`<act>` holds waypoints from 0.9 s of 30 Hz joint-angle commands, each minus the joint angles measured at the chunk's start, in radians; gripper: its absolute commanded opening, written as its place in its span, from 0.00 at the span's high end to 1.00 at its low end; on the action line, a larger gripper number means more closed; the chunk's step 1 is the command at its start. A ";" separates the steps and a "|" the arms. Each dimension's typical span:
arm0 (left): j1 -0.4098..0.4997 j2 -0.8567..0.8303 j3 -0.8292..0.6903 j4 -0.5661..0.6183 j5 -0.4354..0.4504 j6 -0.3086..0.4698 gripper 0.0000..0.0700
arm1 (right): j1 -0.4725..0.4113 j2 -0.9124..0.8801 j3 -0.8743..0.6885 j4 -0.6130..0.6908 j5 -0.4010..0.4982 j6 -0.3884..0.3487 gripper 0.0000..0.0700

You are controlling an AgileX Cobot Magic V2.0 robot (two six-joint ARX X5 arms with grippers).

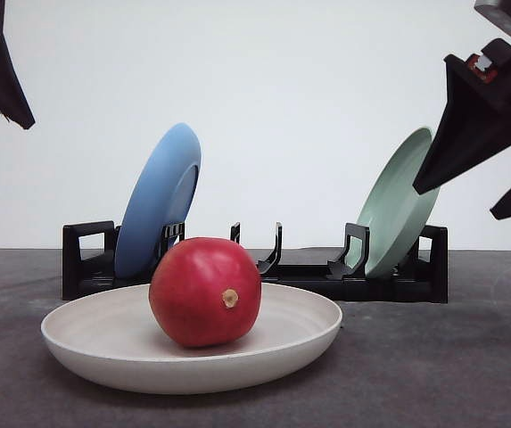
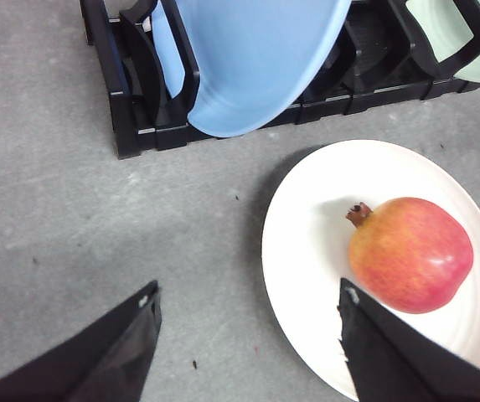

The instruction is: Place pomegranate in white plate

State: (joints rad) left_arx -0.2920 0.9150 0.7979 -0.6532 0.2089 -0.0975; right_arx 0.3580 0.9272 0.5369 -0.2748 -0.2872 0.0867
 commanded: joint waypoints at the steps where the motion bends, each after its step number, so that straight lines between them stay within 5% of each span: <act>1: -0.002 0.006 0.013 0.010 0.002 -0.004 0.44 | 0.004 0.005 0.006 0.019 -0.001 0.010 0.05; 3: -0.002 0.006 0.013 0.009 0.002 -0.023 0.44 | 0.004 0.005 0.006 0.018 -0.001 0.007 0.05; 5: -0.002 0.006 0.013 0.007 0.002 -0.034 0.48 | 0.004 0.005 0.006 0.017 -0.001 0.008 0.19; 8: -0.002 0.006 0.013 0.016 0.002 -0.041 0.97 | 0.004 0.005 0.006 0.017 -0.001 0.010 0.97; 27: -0.001 -0.011 0.012 -0.004 0.002 -0.049 0.98 | 0.005 0.005 0.006 0.021 -0.001 0.007 0.98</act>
State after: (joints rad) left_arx -0.2920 0.9044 0.7979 -0.6646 0.2089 -0.1444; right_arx 0.3580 0.9272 0.5369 -0.2635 -0.2874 0.0872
